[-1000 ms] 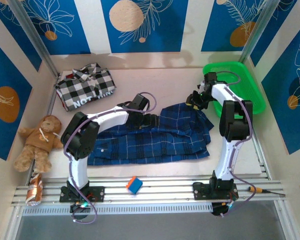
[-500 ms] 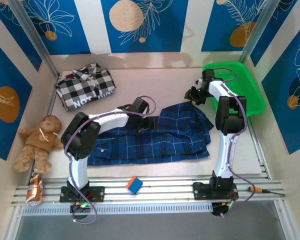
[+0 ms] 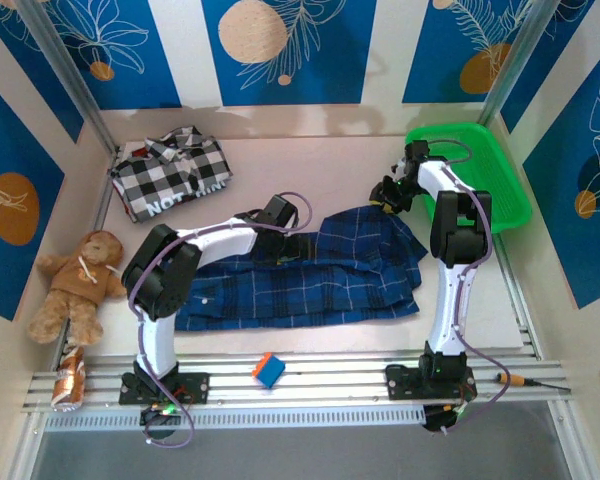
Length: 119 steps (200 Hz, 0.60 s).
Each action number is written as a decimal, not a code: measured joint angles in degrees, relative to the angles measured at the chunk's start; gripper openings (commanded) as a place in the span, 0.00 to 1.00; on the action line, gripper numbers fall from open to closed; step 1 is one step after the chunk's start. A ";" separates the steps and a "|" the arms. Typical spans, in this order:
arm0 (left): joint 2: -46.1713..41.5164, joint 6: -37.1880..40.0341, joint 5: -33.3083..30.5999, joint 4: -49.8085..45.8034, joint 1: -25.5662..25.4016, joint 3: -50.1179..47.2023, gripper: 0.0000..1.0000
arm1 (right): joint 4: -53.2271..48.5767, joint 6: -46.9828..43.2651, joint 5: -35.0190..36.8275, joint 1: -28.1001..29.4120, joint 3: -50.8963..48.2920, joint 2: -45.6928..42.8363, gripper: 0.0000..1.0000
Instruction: Fold and stack the long sleeve shirts
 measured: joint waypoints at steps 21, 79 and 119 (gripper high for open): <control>0.00 0.02 0.13 -0.02 0.00 0.00 0.73 | -0.85 0.42 -0.79 0.20 2.12 1.60 0.22; 0.00 0.24 0.15 0.57 0.02 -0.52 0.73 | -1.84 2.21 -2.78 0.28 9.22 5.84 0.00; -0.02 0.20 0.15 1.31 0.04 -1.01 0.73 | 0.35 2.62 -5.35 0.72 12.87 5.38 0.00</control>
